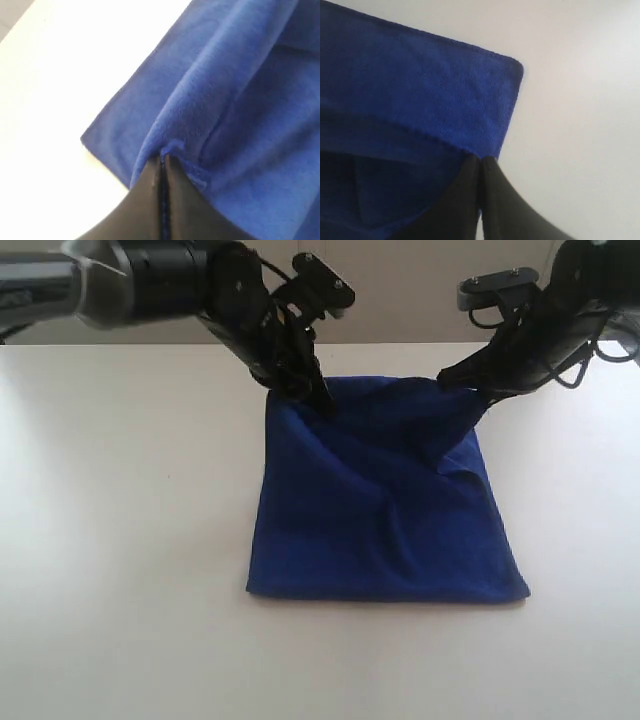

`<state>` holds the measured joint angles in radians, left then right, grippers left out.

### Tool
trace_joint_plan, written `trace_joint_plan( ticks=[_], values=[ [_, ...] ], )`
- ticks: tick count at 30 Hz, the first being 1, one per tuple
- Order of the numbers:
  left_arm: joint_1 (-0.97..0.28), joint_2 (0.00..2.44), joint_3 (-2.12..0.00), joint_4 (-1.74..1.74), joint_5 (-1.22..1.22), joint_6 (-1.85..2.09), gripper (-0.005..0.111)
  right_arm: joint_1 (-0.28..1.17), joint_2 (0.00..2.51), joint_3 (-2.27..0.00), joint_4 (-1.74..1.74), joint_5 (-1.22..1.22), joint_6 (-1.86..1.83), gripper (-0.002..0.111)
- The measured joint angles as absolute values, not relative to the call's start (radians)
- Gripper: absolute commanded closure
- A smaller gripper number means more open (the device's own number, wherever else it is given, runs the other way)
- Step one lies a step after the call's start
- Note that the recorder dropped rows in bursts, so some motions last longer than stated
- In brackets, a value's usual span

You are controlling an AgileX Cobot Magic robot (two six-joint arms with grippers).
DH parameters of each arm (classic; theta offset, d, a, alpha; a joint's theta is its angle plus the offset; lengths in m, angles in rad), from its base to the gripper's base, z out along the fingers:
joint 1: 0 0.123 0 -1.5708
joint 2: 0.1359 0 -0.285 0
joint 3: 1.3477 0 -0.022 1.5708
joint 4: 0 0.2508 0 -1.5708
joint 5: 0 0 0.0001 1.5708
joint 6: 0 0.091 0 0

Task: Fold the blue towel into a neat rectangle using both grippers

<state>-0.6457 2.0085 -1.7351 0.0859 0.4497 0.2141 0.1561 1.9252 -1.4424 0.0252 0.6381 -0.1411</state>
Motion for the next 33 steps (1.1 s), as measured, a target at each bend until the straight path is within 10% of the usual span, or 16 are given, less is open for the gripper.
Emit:
trace_joint_plan(
  ticks=[33],
  values=[
    [-0.787, 1.518, -1.563, -0.279, 1.001, 0.05, 0.107, 0.239, 1.147, -1.151, 0.068, 1.13, -0.183, 0.108]
  ],
)
